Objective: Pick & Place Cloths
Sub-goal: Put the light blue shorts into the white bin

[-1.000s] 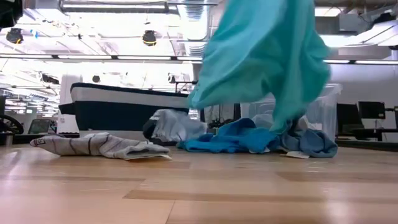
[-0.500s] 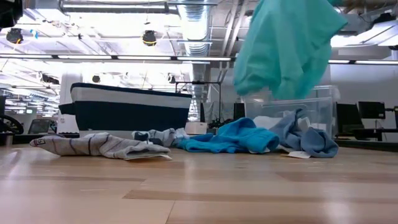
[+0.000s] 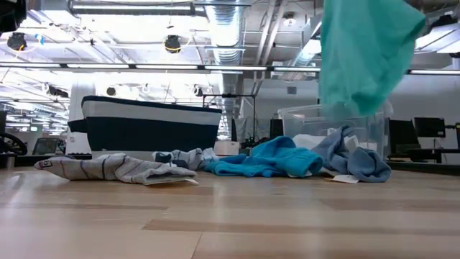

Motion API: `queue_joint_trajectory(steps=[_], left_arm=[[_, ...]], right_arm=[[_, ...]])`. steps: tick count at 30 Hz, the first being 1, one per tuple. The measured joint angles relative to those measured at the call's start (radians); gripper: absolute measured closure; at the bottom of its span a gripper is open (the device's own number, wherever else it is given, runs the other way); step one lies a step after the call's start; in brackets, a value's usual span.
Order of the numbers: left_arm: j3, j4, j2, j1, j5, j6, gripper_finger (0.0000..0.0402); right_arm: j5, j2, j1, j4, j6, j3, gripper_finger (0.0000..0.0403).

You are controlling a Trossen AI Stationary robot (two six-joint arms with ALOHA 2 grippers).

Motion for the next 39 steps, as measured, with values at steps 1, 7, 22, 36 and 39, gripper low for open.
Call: queue_joint_trajectory(steps=[1, 7, 22, 36, 39], left_arm=[[0.000, -0.004, 0.000, 0.000, 0.000, 0.000, 0.0188], [0.000, -0.011, 0.000, 0.000, 0.000, 0.000, 0.0188], [0.000, -0.018, 0.000, 0.000, 0.004, -0.001, 0.0188], [0.000, -0.021, 0.000, 0.000, -0.001, -0.002, 0.0188], [0.000, -0.022, 0.000, 0.000, -0.001, -0.005, 0.0188]], right_arm=[[-0.013, 0.005, 0.000, -0.070, 0.041, 0.000, 0.0403], [-0.189, 0.066, 0.000, -0.495, 0.338, 0.000, 0.0403], [-0.420, 0.108, -0.104, -0.639, 0.536, -0.504, 0.0403], [-0.715, 0.071, -0.319, -0.248, 0.600, -1.191, 0.0403], [-0.785, 0.099, -0.334, -0.248, 0.582, -1.193, 0.0402]])
